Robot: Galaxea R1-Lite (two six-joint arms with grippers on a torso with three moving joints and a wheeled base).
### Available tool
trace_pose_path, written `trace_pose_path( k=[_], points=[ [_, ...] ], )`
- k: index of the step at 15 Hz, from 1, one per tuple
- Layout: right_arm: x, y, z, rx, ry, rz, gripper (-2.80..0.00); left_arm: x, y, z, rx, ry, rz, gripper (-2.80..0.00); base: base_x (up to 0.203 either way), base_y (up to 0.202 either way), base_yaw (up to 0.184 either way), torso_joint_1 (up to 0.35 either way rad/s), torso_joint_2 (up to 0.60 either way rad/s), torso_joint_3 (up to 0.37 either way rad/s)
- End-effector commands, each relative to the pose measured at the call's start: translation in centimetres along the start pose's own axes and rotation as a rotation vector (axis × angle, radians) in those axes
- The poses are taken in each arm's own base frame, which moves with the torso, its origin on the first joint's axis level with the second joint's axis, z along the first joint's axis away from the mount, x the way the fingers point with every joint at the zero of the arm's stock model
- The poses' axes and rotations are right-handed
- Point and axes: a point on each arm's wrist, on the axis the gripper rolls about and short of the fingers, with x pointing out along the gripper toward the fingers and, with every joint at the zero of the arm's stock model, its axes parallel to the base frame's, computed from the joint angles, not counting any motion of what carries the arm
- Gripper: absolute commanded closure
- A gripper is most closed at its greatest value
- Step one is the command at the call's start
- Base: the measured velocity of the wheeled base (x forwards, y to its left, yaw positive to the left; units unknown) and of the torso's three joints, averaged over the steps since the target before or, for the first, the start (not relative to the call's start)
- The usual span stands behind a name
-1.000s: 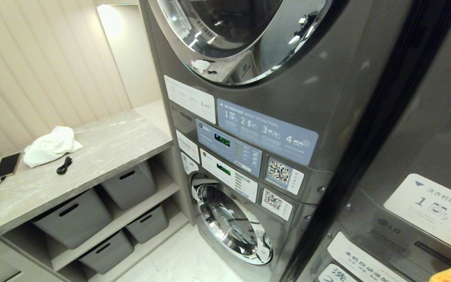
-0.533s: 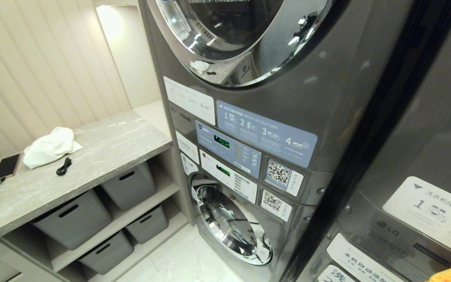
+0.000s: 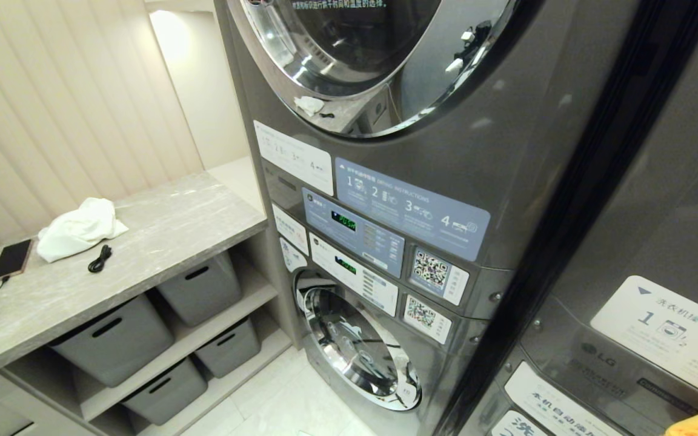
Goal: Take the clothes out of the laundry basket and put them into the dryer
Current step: Put the clothes in the dryer
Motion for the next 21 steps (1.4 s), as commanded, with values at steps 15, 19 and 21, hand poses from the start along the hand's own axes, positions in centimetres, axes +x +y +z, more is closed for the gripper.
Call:
trace_pose_path(
  k=[15, 19, 21],
  points=[
    [13.8, -2.3, 32.5, 0.028, -0.220, -0.393, 0.00, 0.0, 0.0, 0.0, 0.000, 0.001, 0.000, 0.00, 0.000, 0.000, 0.000, 0.000, 0.00, 0.000],
    [17.3, -4.8, 34.1, 0.089, -0.244, -0.636, 0.00, 0.0, 0.0, 0.0, 0.000, 0.001, 0.000, 0.00, 0.000, 0.000, 0.000, 0.000, 0.00, 0.000],
    [17.8, -5.5, 33.7, 0.096, -0.232, -0.671, 0.00, 0.0, 0.0, 0.0, 0.000, 0.001, 0.000, 0.00, 0.000, 0.000, 0.000, 0.016, 0.01, -0.004]
  ],
)
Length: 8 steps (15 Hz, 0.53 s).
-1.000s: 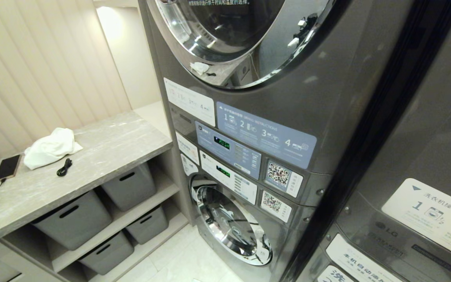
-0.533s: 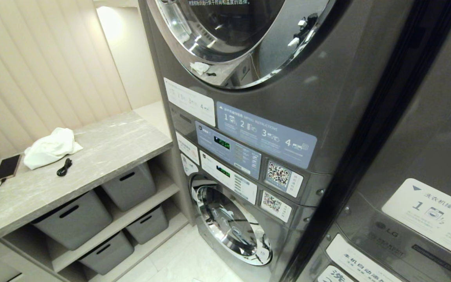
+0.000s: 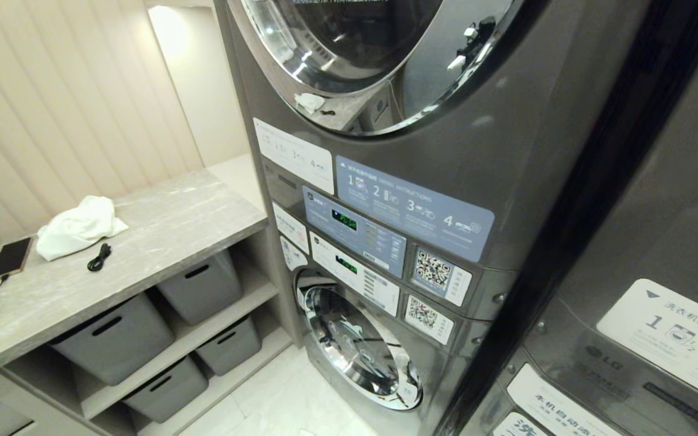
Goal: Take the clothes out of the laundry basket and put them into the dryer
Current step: Put the clothes in the dryer
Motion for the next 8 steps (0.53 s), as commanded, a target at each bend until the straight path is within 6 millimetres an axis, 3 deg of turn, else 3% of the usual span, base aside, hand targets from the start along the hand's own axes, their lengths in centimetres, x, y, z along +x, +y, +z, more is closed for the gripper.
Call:
trace_pose_path(
  k=[1, 8],
  points=[
    [1.3, 0.2, -0.9, -0.016, 0.027, -0.025, 0.00, 0.0, 0.0, 0.0, 0.000, 0.001, 0.001, 0.00, 0.000, 0.000, 0.000, 0.000, 0.00, 0.000],
    [2.1, -1.8, -1.1, -0.006, 0.024, -0.094, 0.00, 0.0, 0.0, 0.0, 0.000, 0.001, 0.001, 0.00, 0.000, 0.000, 0.000, -0.004, 0.00, 0.002]
  ],
)
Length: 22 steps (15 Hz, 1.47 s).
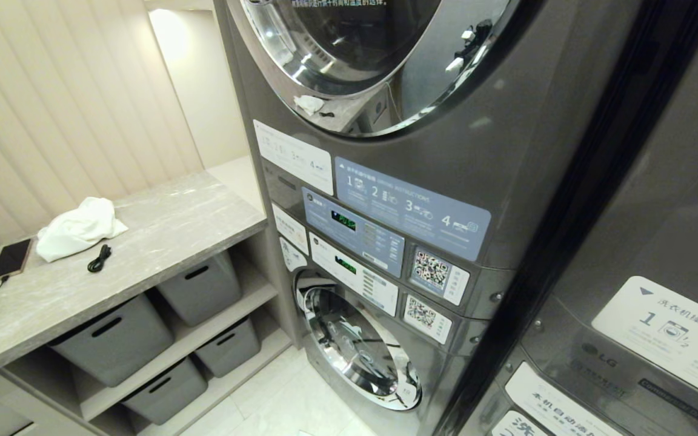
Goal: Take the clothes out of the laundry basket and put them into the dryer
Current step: Put the clothes in the dryer
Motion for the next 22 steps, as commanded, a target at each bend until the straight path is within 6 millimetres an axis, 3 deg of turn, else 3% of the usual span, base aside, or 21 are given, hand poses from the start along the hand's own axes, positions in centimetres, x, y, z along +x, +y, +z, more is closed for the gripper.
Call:
trace_pose_path(
  k=[1, 4, 9, 10, 17, 18, 22],
  points=[
    [0.3, -0.8, 0.1, -0.009, -0.007, -0.036, 0.00, 0.0, 0.0, 0.0, 0.000, 0.001, 0.000, 0.00, 0.000, 0.000, 0.000, 0.000, 0.00, 0.000],
    [1.8, -2.3, -0.6, -0.035, 0.016, -0.077, 0.00, 0.0, 0.0, 0.0, 0.000, 0.001, 0.000, 0.00, 0.000, 0.000, 0.000, 0.000, 0.00, 0.000],
    [2.3, -2.5, -0.9, -0.040, 0.030, -0.050, 0.00, 0.0, 0.0, 0.0, 0.000, 0.001, -0.001, 0.00, 0.000, 0.000, 0.000, 0.000, 0.00, 0.000],
    [2.3, -2.5, -0.8, -0.039, 0.028, -0.033, -2.80, 0.0, 0.0, 0.0, 0.000, 0.001, 0.000, 0.00, 0.000, 0.000, 0.000, 0.000, 0.00, 0.000],
    [2.2, -2.8, -0.3, -0.014, 0.008, -0.047, -2.80, 0.0, 0.0, 0.0, 0.000, 0.001, 0.000, 0.00, 0.000, 0.000, 0.000, 0.000, 0.00, 0.000],
    [2.0, -2.8, -0.2, -0.013, 0.003, -0.047, 0.00, 0.0, 0.0, 0.0, 0.000, 0.001, 0.000, 0.00, 0.000, 0.000, 0.000, 0.000, 0.00, 0.000],
    [0.3, -3.0, 1.3, 0.009, -0.055, -0.046, 0.00, 0.0, 0.0, 0.0, -0.002, 0.001, 0.001, 0.00, 0.000, 0.000, 0.000, 0.000, 0.00, 0.000]
  ],
)
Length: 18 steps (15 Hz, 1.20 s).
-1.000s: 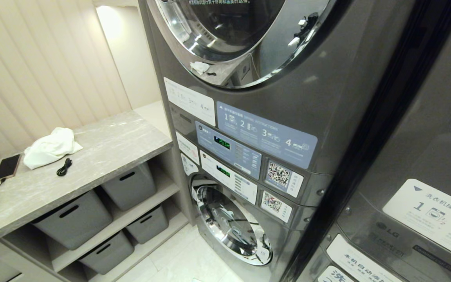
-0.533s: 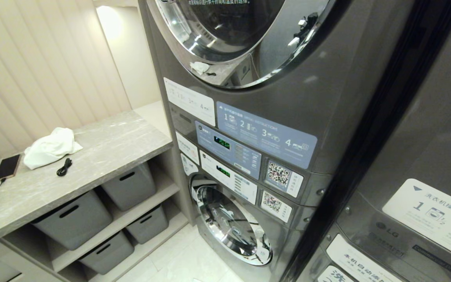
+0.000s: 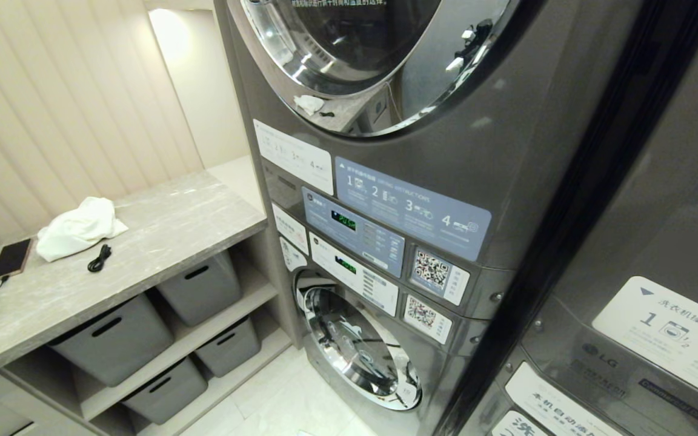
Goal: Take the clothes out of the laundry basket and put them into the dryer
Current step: Put the clothes in the dryer
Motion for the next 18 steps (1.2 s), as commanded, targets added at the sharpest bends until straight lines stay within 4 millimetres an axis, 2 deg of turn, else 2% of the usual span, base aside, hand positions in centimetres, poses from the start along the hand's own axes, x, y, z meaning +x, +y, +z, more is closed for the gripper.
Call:
trace_pose_path(
  k=[1, 2, 3, 6, 8, 10, 12, 14, 16, 18],
  points=[
    [-1.1, -0.5, 1.0, 0.008, -0.041, -0.019, 0.00, 0.0, 0.0, 0.0, -0.001, 0.001, -0.001, 0.00, 0.000, 0.000, 0.000, 0.000, 0.00, 0.000],
    [-1.6, -1.4, 1.7, 0.003, -0.075, -0.072, 0.00, 0.0, 0.0, 0.0, -0.001, 0.001, -0.001, 0.00, 0.000, 0.000, 0.000, 0.000, 0.00, 0.000],
    [-3.1, -2.0, 2.8, 0.004, -0.121, -0.105, 0.00, 0.0, 0.0, 0.0, -0.001, 0.001, 0.000, 0.00, 0.000, 0.000, 0.000, 0.000, 0.00, 0.000],
    [-8.7, -2.5, 4.6, 0.018, -0.233, -0.121, 0.00, 0.0, 0.0, 0.0, -0.001, 0.001, 0.000, 0.00, 0.000, 0.000, 0.000, 0.000, 0.00, 0.000],
    [-12.9, -2.7, 4.8, 0.022, -0.281, -0.112, 0.00, 0.0, 0.0, 0.0, -0.001, 0.001, 0.000, 0.00, 0.000, 0.000, 0.000, 0.000, 0.00, 0.000],
    [-17.3, -3.0, 4.0, 0.020, -0.312, -0.068, 0.00, 0.0, 0.0, 0.0, -0.001, 0.001, 0.000, 0.00, 0.000, 0.000, 0.000, 0.000, 0.00, 0.000],
    [-21.8, -3.5, 2.1, 0.009, -0.331, 0.001, 0.00, 0.0, 0.0, 0.0, -0.001, 0.001, 0.000, 0.00, 0.000, 0.000, 0.000, 0.000, 0.00, 0.000],
    [-26.6, -4.0, -0.8, -0.016, -0.334, 0.131, 0.00, 0.0, 0.0, 0.0, -0.001, 0.001, -0.001, 0.00, 0.000, 0.000, 0.000, 0.000, 0.00, 0.000],
    [-30.3, -4.5, -4.8, -0.069, -0.312, 0.346, 0.00, 0.0, 0.0, 0.0, -0.001, 0.001, 0.000, 0.00, 0.000, 0.000, 0.000, 0.000, 0.00, 0.000],
    [-32.8, -5.0, -10.2, -0.127, -0.259, 0.627, 0.00, 0.0, 0.0, 0.0, -0.001, 0.001, 0.000, 0.00, 0.000, 0.000, 0.000, 0.000, 0.00, 0.000]
  ],
)
